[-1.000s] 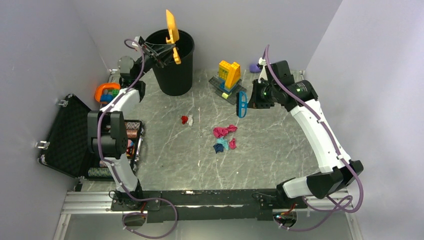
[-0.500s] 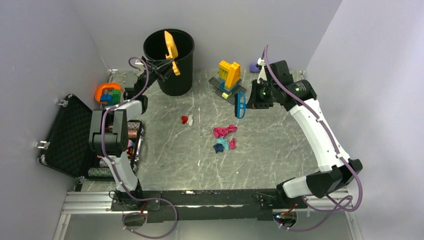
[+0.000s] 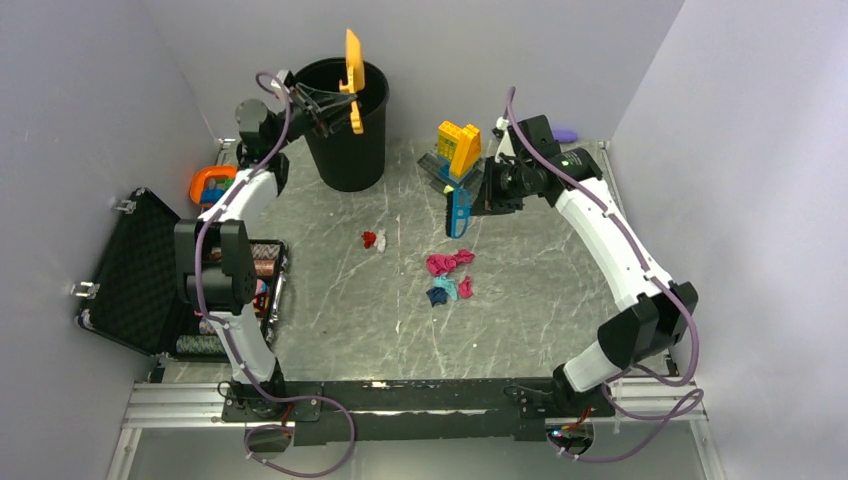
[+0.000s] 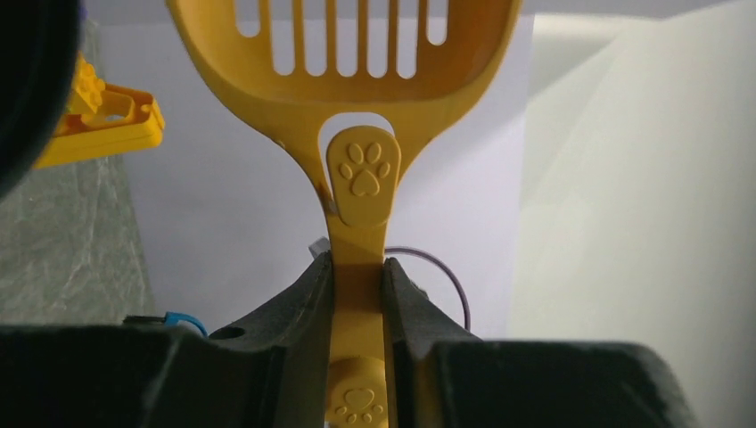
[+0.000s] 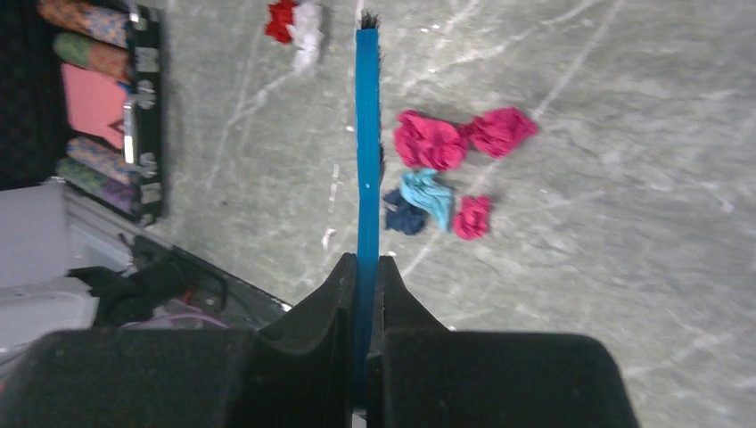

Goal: Sweep away the paper scraps from the table

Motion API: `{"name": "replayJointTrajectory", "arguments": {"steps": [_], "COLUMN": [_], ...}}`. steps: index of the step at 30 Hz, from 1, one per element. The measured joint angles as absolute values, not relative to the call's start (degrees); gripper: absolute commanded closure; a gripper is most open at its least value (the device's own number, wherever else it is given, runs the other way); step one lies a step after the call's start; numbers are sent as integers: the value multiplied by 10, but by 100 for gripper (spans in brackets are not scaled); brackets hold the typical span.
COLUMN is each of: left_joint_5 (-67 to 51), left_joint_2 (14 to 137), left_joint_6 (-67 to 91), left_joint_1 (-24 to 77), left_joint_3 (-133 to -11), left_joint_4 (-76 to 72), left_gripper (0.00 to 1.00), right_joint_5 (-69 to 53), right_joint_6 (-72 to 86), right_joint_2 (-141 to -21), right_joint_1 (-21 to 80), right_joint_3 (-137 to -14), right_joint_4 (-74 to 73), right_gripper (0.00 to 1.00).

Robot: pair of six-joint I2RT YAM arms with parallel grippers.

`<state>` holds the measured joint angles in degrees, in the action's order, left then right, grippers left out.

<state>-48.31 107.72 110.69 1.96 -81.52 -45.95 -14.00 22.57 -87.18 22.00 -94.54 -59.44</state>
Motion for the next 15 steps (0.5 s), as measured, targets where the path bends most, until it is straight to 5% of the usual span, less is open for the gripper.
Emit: {"name": "replayJointTrajectory", "arguments": {"steps": [10, 15], "left_joint_5": [-537, -484], "left_joint_2": [1011, 905], "left_joint_6": [749, 579], "left_joint_1": [13, 7], "left_joint_3": [-994, -987], "left_joint_4": [-30, 150], "left_gripper": [100, 100], "right_joint_5": [-234, -256], "right_joint_6": [331, 406], "right_joint_2": [-997, -1089], "right_joint_1": [274, 316], "right_joint_3": [-974, -981], "right_joint_4": [-458, -380], "right_gripper": [100, 100]}}
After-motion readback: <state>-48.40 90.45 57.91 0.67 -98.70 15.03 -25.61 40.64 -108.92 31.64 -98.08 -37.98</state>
